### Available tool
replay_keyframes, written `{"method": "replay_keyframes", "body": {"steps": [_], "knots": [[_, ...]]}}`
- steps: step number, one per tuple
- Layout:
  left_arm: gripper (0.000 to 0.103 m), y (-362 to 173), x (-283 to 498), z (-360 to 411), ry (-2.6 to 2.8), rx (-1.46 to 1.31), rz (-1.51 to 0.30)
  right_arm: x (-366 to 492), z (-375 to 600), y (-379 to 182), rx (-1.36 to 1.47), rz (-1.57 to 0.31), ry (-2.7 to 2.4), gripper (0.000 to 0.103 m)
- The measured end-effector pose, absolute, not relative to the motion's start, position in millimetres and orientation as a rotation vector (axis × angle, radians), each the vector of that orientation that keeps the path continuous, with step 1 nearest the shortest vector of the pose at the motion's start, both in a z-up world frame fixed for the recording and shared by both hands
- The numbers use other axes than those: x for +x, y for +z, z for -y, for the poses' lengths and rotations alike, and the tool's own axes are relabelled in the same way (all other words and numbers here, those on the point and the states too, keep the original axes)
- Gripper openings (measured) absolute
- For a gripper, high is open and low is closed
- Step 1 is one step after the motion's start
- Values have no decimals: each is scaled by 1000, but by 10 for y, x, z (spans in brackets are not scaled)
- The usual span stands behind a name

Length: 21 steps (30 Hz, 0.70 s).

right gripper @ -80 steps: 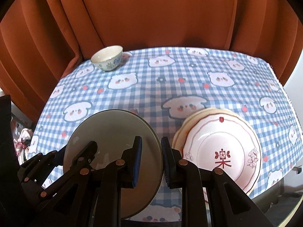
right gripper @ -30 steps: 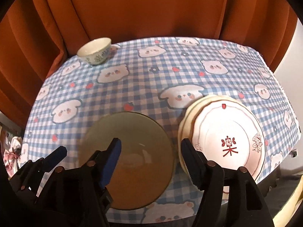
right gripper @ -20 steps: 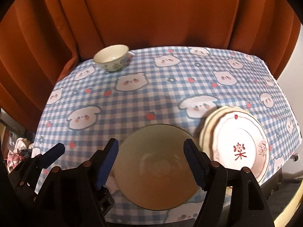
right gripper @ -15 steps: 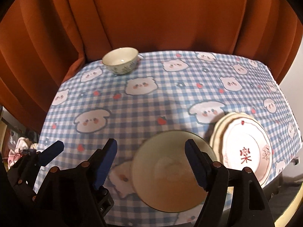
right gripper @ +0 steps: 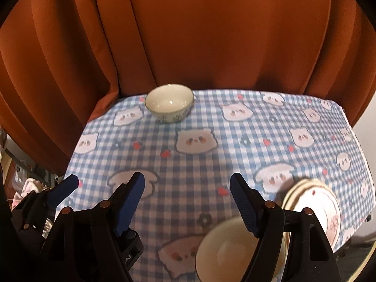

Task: Organize plates and bowls
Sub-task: 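Move both tools to the blue-patterned white bowl on the tablecloth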

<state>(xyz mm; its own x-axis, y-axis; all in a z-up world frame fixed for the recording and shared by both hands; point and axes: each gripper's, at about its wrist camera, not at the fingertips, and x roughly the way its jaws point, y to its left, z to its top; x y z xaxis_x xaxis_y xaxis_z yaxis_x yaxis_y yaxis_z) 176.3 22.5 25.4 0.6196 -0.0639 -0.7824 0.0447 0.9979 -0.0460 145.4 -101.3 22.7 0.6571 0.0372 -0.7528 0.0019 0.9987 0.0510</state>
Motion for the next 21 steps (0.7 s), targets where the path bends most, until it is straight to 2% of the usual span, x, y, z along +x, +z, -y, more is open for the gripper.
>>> {"method": "replay_keyframes", "body": {"steps": [13,21], "knots": [[76,367,2462,-154,60,-39,-871,2259,1053,374,34,-823,95,79],[75,245,2960,-108,111,-87,-883,2890,1151,326,30,-834,135,79]]}}
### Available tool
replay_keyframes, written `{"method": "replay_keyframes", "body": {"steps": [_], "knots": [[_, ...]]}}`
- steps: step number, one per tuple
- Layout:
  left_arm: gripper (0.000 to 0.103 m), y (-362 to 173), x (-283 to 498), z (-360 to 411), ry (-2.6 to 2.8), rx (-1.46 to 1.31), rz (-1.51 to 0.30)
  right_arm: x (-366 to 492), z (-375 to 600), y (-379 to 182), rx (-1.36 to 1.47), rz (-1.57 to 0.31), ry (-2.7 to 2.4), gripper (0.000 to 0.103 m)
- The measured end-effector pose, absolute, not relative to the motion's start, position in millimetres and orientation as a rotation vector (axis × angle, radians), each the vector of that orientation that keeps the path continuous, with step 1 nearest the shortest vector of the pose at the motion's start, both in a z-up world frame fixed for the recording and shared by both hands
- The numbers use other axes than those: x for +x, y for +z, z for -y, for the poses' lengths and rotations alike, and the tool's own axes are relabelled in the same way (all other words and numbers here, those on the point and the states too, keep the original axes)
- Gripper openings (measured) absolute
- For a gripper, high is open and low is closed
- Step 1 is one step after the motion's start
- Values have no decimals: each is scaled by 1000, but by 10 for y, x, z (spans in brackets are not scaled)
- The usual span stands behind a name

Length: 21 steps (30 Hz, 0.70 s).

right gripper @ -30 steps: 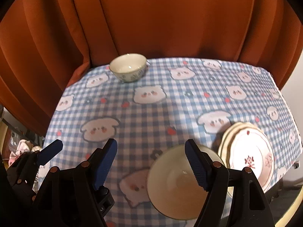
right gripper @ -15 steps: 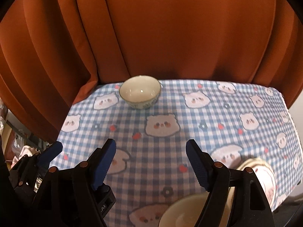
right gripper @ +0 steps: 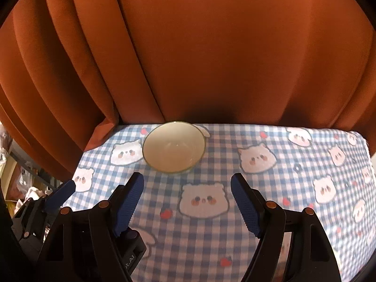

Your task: Organize plates and bowls

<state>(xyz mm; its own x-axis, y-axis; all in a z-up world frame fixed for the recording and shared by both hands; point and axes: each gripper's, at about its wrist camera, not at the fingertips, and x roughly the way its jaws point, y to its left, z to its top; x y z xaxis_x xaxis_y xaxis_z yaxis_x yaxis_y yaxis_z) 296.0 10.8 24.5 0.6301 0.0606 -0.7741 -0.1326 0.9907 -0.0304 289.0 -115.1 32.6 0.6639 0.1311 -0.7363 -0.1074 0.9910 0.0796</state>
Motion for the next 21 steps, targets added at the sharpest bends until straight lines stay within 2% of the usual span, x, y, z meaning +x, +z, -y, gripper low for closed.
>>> {"method": "replay_keyframes", "body": {"steps": [13,18,21], "knots": [[71,-158,3683,-39,189,-89,-890,3750,1202,-93,57,-850,171,79],[70,-365,3883,-44,205,-90,-911,3987,1172,-294,58,-868,180,71],[67,-482,3964,-38,206,-90,-926,4070,1156,-404,64,-881,183,62]]}}
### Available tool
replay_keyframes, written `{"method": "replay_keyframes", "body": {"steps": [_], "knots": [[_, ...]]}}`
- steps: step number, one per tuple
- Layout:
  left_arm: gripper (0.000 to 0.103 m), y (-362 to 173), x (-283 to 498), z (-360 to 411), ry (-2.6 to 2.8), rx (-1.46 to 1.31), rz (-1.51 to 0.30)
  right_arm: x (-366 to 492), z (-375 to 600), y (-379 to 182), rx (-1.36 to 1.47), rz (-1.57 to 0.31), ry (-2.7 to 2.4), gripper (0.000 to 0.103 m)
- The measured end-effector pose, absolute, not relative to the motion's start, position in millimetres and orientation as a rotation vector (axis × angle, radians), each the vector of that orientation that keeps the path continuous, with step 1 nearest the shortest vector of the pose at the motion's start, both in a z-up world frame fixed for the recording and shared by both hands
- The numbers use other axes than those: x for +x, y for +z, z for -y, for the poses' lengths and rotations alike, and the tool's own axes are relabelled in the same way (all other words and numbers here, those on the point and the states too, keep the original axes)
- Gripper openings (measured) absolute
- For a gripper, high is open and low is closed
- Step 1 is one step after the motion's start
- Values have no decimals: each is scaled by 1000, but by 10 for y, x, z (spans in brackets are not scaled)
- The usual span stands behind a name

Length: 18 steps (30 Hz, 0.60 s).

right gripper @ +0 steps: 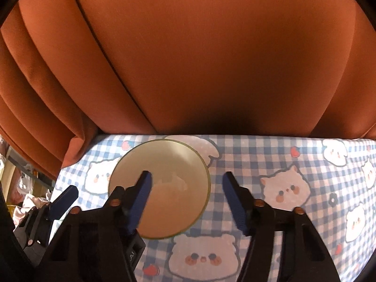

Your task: Organize plates and bowls

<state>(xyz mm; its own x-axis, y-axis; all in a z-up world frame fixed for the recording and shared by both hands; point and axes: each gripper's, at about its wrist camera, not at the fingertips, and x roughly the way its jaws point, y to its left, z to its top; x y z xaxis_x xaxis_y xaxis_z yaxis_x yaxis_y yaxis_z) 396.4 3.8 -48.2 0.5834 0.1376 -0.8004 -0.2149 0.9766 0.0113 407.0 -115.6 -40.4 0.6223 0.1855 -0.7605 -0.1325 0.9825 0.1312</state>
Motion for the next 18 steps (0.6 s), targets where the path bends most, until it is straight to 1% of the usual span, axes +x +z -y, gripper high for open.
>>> {"method": "replay_keyframes", "body": {"steps": [1,2,4,6,8,10,11,15,18], "knots": [[66,-512,3984,-40,203,-96,-930,4099,1146,-434,66,-886,183,60],[62,-545,4004,-39,197,-103,-934,4126,1137,-468,68,-890,186,59],[56,-595,4036,-37,198,-104,-940,4167,1139,-527,73,-898,192,51],[52,-640,4072,-34,194,-102,-946,4208,1129,-585,70,-907,191,48],[41,-672,4102,-26,193,-97,-951,4241,1143,-635,72,-911,189,45],[37,-694,4116,-24,195,-95,-952,4270,1138,-665,64,-917,183,39],[33,-702,4126,-24,192,-100,-956,4283,1138,-673,57,-917,180,39],[28,-765,4177,-28,186,-96,-972,4347,1149,-724,56,-923,179,32],[21,-784,4196,-6,183,-89,-977,4393,1157,-783,58,-933,176,27]]}}
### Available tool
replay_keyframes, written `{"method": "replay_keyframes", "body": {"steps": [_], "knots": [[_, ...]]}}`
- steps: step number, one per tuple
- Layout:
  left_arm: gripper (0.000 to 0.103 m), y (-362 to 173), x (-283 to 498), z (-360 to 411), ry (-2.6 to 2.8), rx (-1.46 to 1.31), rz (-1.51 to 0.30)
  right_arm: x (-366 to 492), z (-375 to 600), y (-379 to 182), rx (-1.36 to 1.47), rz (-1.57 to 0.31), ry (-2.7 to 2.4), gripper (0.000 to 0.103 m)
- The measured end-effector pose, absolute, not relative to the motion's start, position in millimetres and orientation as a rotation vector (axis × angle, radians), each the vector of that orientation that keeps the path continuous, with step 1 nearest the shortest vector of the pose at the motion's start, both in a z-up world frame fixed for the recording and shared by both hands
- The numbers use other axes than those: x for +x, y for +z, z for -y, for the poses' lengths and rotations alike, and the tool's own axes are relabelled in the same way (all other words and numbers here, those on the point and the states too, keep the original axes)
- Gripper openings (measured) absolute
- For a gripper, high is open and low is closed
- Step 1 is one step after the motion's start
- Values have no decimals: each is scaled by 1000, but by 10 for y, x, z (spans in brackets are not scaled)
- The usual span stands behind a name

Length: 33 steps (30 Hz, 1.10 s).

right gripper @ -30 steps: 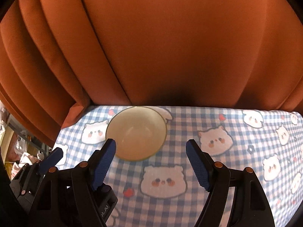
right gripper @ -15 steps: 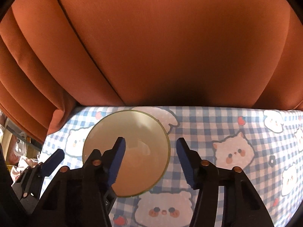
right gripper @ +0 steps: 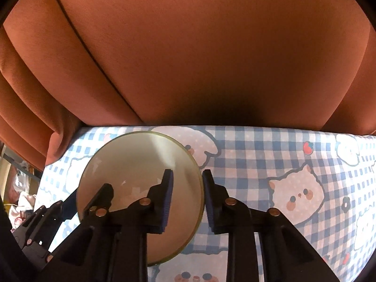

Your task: Organize plates and bowls

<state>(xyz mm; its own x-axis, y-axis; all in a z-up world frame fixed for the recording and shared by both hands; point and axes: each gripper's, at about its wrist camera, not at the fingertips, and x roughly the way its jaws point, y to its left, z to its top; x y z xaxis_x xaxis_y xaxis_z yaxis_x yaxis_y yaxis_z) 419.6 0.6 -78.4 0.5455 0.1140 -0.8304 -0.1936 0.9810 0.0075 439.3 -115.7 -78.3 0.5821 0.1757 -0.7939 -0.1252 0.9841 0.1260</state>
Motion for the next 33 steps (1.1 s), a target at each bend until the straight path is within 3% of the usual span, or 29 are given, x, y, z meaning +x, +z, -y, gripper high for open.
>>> {"method": "replay_keyframes", "body": {"steps": [4,13,33], "knots": [[19,-803,4216,11,180,-76,-978,4402,1183,-807,54,-932,162,21],[19,-697,4132,9,178,-61,-979,4385,1182,-797,60,-959,170,21],[19,128,3272,-120,128,-95,-884,3423,1171,67,60,-849,131,21]]}}
